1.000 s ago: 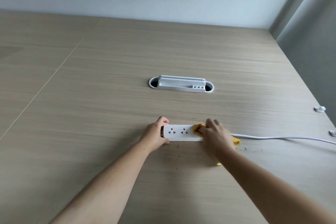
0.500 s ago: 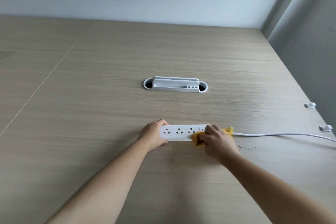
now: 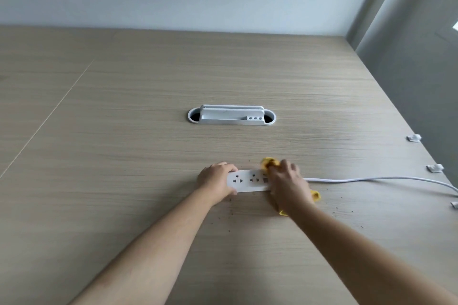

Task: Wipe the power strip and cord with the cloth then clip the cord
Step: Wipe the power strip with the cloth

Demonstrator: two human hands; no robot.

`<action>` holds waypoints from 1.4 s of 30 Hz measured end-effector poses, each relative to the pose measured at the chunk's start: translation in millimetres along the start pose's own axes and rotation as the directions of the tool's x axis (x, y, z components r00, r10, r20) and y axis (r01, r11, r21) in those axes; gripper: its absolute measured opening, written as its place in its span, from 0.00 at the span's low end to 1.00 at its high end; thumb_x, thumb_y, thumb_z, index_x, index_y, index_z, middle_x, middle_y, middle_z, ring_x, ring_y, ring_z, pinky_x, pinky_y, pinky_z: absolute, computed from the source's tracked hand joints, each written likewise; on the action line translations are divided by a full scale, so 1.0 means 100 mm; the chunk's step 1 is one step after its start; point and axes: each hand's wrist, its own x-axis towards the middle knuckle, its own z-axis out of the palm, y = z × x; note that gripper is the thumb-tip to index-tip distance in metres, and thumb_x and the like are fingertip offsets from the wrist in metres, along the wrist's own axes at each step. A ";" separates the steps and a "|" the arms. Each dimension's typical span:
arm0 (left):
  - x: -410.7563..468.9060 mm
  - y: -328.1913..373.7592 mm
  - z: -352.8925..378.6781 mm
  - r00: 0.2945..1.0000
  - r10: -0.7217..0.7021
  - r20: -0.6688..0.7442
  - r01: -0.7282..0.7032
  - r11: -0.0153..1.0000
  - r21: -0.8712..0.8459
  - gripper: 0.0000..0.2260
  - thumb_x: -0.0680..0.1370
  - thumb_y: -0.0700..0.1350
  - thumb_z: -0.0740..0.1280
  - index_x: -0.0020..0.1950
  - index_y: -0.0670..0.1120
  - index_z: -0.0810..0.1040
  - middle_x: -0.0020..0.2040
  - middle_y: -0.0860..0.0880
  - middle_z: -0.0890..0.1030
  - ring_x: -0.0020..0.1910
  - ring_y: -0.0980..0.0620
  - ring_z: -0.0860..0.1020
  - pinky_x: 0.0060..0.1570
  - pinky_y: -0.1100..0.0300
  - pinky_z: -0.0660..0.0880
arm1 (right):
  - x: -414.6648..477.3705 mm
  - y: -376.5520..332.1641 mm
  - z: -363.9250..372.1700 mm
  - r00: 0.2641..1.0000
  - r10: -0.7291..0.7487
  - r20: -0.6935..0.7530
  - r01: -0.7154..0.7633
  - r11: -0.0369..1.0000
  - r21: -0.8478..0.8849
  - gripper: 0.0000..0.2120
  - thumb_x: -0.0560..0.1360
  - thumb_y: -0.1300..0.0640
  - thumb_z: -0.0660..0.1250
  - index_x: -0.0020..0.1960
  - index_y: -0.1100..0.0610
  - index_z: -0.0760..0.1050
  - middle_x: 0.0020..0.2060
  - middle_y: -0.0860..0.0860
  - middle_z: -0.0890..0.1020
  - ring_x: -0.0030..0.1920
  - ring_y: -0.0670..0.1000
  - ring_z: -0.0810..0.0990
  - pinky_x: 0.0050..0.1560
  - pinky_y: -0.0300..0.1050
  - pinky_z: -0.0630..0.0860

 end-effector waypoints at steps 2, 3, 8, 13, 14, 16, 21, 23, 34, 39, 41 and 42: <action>0.00 0.00 0.00 1.000 -0.007 0.005 0.007 1.000 -0.010 0.25 0.65 0.47 0.77 0.60 0.54 0.77 0.59 0.56 0.79 0.58 0.51 0.76 0.54 0.58 0.72 | 0.04 0.19 -0.07 0.979 0.200 -0.026 -0.198 0.977 0.081 0.12 0.73 0.64 0.59 0.56 0.60 0.72 0.55 0.60 0.70 0.55 0.61 0.69 0.45 0.55 0.75; 0.00 0.01 0.00 1.000 -0.009 0.006 0.009 1.000 -0.013 0.25 0.65 0.46 0.77 0.61 0.54 0.76 0.59 0.56 0.79 0.58 0.51 0.76 0.54 0.57 0.72 | 0.06 0.20 -0.09 0.975 0.213 -0.059 -0.206 0.972 0.108 0.12 0.73 0.65 0.60 0.56 0.61 0.72 0.54 0.60 0.70 0.55 0.61 0.69 0.45 0.55 0.75; 0.00 0.02 -0.01 1.000 -0.016 -0.007 0.016 1.000 0.012 0.28 0.66 0.47 0.77 0.65 0.55 0.75 0.61 0.55 0.79 0.60 0.49 0.76 0.56 0.54 0.74 | -0.02 -0.34 -0.01 0.972 -0.234 -0.007 0.234 0.970 0.061 0.21 0.71 0.69 0.56 0.62 0.57 0.70 0.56 0.59 0.70 0.54 0.60 0.69 0.46 0.53 0.75; 0.00 -0.01 0.00 1.000 -0.019 -0.003 0.019 0.999 0.028 0.26 0.66 0.49 0.77 0.63 0.57 0.75 0.60 0.56 0.79 0.59 0.51 0.76 0.58 0.56 0.72 | 0.06 0.14 -0.05 1.000 0.022 -0.015 -0.022 0.999 -0.028 0.16 0.71 0.66 0.60 0.58 0.59 0.72 0.55 0.59 0.69 0.54 0.60 0.69 0.48 0.52 0.75; 0.00 0.00 0.00 1.000 -0.012 -0.002 0.012 0.999 0.049 0.26 0.66 0.49 0.77 0.63 0.57 0.75 0.60 0.56 0.79 0.60 0.51 0.75 0.58 0.56 0.71 | 0.07 0.26 -0.09 0.993 0.110 -0.032 -0.110 0.994 -0.018 0.15 0.71 0.66 0.60 0.57 0.60 0.73 0.55 0.59 0.69 0.54 0.60 0.68 0.47 0.52 0.74; 0.00 0.04 0.00 1.000 0.022 0.006 -0.023 0.994 0.111 0.26 0.67 0.52 0.75 0.64 0.58 0.74 0.61 0.57 0.78 0.62 0.51 0.73 0.60 0.55 0.68 | 0.07 0.32 -0.13 0.982 0.165 -0.097 -0.162 0.986 0.038 0.15 0.70 0.67 0.60 0.56 0.60 0.73 0.53 0.59 0.70 0.53 0.60 0.68 0.44 0.52 0.73; 0.03 0.16 0.01 0.997 0.069 0.040 -0.075 0.981 0.181 0.26 0.69 0.53 0.74 0.66 0.58 0.73 0.62 0.56 0.77 0.63 0.51 0.72 0.60 0.53 0.65 | -0.18 -0.03 0.01 0.979 -0.200 -0.034 0.199 0.980 -0.029 0.15 0.64 0.65 0.69 0.50 0.57 0.76 0.45 0.57 0.76 0.43 0.59 0.75 0.29 0.51 0.77; 0.05 0.17 0.00 0.997 0.053 0.049 -0.061 0.982 0.179 0.27 0.68 0.53 0.75 0.66 0.58 0.73 0.61 0.55 0.77 0.62 0.51 0.73 0.60 0.54 0.65 | -0.25 0.14 0.01 0.984 -0.176 0.005 0.176 0.983 -0.043 0.13 0.61 0.62 0.72 0.45 0.56 0.77 0.42 0.57 0.76 0.40 0.59 0.77 0.24 0.50 0.76; 0.04 0.23 -0.03 0.997 -0.035 0.062 0.026 0.991 0.130 0.27 0.67 0.48 0.76 0.65 0.58 0.74 0.58 0.56 0.79 0.58 0.50 0.76 0.51 0.56 0.74 | -0.09 0.13 -0.02 0.956 -0.294 -0.008 0.294 0.956 0.012 0.19 0.65 0.67 0.67 0.52 0.50 0.78 0.45 0.55 0.75 0.45 0.57 0.75 0.31 0.47 0.74; 0.05 0.22 -0.03 0.997 -0.034 0.070 0.026 0.993 0.111 0.25 0.66 0.46 0.77 0.61 0.58 0.77 0.55 0.55 0.79 0.57 0.50 0.76 0.51 0.56 0.74 | -0.13 0.51 -0.04 0.999 -0.027 -0.042 0.028 0.999 0.015 0.09 0.68 0.62 0.66 0.48 0.56 0.79 0.45 0.56 0.75 0.49 0.58 0.75 0.33 0.48 0.73; 0.05 0.23 -0.04 0.997 -0.032 0.073 0.024 0.993 0.112 0.25 0.66 0.46 0.77 0.61 0.58 0.77 0.55 0.55 0.79 0.57 0.50 0.76 0.51 0.56 0.73 | -0.04 0.45 -0.06 0.998 0.004 -0.061 -0.003 1.000 0.024 0.12 0.71 0.62 0.63 0.53 0.55 0.78 0.49 0.55 0.74 0.52 0.57 0.72 0.36 0.47 0.72; 0.06 0.23 -0.04 0.997 -0.031 0.073 0.023 0.993 0.115 0.25 0.66 0.47 0.77 0.61 0.58 0.77 0.55 0.55 0.79 0.57 0.50 0.76 0.50 0.56 0.73 | -0.01 0.37 -0.06 0.998 -0.045 -0.044 0.046 0.998 0.033 0.14 0.71 0.63 0.62 0.55 0.54 0.76 0.50 0.55 0.73 0.53 0.56 0.71 0.38 0.49 0.73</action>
